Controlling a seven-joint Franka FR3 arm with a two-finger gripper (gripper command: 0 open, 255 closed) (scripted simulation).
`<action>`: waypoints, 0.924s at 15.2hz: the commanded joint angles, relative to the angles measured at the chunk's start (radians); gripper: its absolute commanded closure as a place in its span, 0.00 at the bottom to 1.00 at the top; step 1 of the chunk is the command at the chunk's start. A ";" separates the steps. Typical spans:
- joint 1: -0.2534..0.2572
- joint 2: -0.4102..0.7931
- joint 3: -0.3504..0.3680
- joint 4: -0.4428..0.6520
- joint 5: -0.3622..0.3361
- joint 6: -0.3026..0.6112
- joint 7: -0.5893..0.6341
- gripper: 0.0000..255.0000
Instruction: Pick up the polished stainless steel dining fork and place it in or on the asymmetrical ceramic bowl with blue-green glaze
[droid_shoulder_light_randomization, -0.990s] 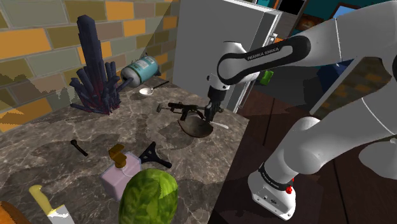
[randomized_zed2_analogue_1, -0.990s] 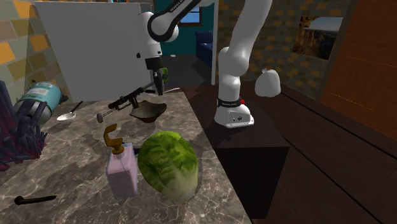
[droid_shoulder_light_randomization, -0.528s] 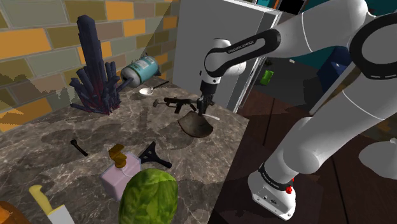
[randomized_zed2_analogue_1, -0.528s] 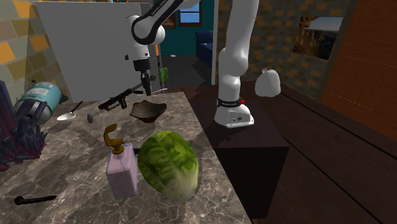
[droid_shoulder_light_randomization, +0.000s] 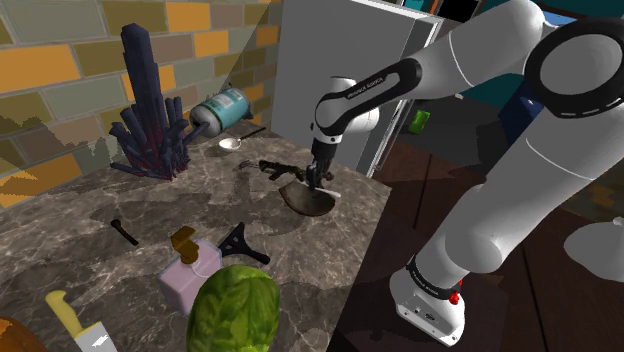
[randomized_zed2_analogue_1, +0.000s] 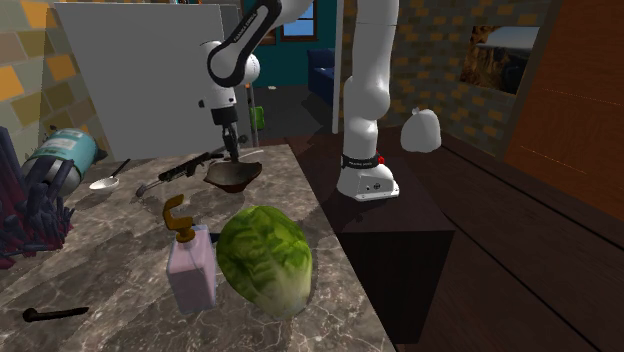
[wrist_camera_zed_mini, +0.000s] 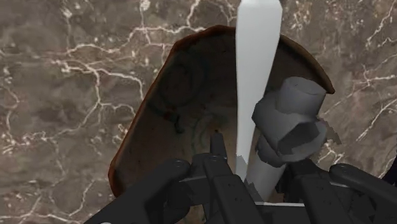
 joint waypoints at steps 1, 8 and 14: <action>0.001 0.017 0.000 -0.007 0.006 0.024 -0.007 1.00; 0.001 0.017 0.000 -0.007 0.006 0.024 -0.007 1.00; 0.001 0.016 0.000 -0.007 0.006 0.024 -0.007 0.00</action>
